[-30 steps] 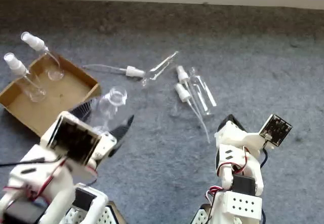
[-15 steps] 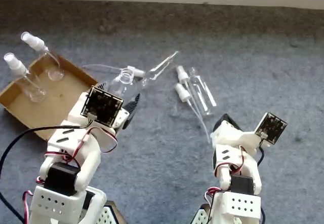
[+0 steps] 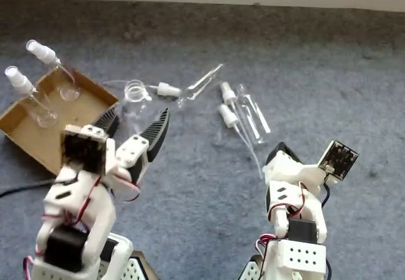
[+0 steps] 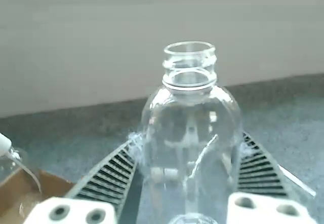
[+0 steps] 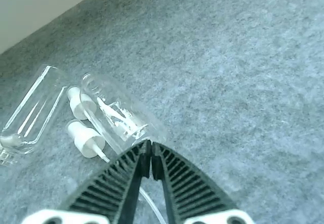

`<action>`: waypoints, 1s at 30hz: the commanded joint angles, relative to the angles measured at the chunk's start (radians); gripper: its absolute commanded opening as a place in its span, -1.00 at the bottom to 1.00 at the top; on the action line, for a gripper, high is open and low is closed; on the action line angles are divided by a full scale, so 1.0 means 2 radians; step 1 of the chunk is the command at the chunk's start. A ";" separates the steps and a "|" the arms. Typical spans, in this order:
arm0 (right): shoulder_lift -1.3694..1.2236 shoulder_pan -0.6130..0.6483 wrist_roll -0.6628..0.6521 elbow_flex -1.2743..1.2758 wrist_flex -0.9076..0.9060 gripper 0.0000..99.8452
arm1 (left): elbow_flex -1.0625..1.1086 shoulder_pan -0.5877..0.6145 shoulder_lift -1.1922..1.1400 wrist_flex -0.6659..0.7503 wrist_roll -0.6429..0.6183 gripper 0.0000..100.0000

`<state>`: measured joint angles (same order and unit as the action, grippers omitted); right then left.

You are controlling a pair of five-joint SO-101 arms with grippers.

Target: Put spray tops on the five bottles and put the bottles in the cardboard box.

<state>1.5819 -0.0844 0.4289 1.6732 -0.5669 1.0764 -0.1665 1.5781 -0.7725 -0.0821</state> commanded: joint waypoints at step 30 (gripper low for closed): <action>0.000 0.006 -0.188 -0.107 -0.097 -0.98 | 0.310 -0.030 0.116 0.374 0.002 -0.76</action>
<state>1.5804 -0.0798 0.0944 1.6011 -0.6989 1.6732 -0.1481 1.8082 -0.0499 -0.0806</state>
